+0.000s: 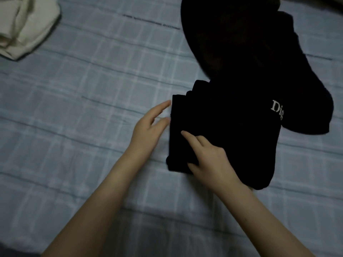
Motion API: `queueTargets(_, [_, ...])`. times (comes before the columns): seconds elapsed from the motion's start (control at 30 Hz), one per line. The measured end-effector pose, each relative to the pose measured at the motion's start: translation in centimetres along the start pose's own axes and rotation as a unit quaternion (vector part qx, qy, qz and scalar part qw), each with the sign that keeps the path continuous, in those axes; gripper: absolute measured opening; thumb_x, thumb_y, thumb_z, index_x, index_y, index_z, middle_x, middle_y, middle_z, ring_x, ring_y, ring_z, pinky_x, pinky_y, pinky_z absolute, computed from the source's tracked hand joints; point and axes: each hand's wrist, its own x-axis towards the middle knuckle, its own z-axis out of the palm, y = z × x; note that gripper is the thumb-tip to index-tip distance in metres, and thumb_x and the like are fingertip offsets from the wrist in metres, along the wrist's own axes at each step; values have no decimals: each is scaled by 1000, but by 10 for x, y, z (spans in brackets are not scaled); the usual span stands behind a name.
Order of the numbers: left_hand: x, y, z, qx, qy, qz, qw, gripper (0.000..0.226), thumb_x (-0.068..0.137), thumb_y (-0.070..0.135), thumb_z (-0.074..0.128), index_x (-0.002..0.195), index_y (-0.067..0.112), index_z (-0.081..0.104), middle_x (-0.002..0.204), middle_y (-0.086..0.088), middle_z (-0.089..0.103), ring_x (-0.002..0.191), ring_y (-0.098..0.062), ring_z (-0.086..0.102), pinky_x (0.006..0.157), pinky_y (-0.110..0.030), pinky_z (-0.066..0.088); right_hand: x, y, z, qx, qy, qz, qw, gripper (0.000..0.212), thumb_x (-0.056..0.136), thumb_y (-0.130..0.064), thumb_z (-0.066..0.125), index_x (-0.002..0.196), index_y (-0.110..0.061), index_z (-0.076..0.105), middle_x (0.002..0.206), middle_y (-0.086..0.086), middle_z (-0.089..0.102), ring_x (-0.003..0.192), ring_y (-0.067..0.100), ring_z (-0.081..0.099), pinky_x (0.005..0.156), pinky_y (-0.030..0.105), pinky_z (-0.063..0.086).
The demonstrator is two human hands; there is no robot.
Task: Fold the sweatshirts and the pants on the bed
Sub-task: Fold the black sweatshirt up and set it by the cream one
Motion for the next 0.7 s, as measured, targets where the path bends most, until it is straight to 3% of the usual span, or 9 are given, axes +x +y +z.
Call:
queueTargets(0.07, [6, 9, 10, 43, -52, 53, 996, 36, 94, 10, 60, 127, 22, 63, 130, 11, 61, 124, 3, 52, 107, -14, 36, -1, 3, -3, 30, 19, 7, 999, 83, 74, -20, 74, 149, -25, 36, 123, 0, 60, 99, 23, 65, 75, 19, 41])
queueTargets(0.17, [12, 15, 23, 35, -92, -11, 995, 27, 95, 14, 62, 120, 19, 69, 123, 6, 67, 119, -2, 58, 108, -25, 41, -1, 7, -10, 99, 26, 39, 994, 75, 74, -21, 74, 139, -30, 35, 124, -6, 62, 103, 15, 64, 71, 0, 33])
queueTargets(0.23, [13, 11, 25, -6, -88, -47, 995, 26, 96, 12, 60, 119, 17, 70, 119, 6, 69, 114, -1, 61, 103, -21, 45, -1, 9, -12, 137, 34, 52, 989, 71, 74, -22, 75, 132, -32, 35, 121, -10, 63, 100, 10, 63, 69, -3, 35])
queueTargets(0.37, [10, 3, 28, -20, -94, -32, 995, 26, 94, 10, 62, 116, 24, 69, 115, 10, 69, 111, 4, 61, 96, -13, 45, -2, 15, -12, 179, 47, 59, 981, 62, 74, -20, 76, 128, -31, 48, 108, -20, 63, 99, -3, 55, 74, -6, 34])
queueTargets(0.47, [8, 0, 33, -4, -103, -24, 994, 27, 92, 12, 66, 114, 26, 68, 116, 12, 68, 112, 6, 60, 97, -13, 44, -5, 17, -14, 229, 53, 81, 969, 56, 73, -17, 77, 123, -33, 57, 94, -31, 57, 91, -13, 55, 78, -3, 40])
queueTargets(0.7, [-1, -12, 35, -13, -76, -32, 997, 31, 82, 13, 77, 109, 27, 71, 113, 10, 70, 110, 0, 62, 99, -23, 48, -18, 20, -12, 298, 24, 83, 950, 48, 72, -12, 80, 114, -29, 66, 99, -20, 69, 97, -7, 65, 86, 18, 55])
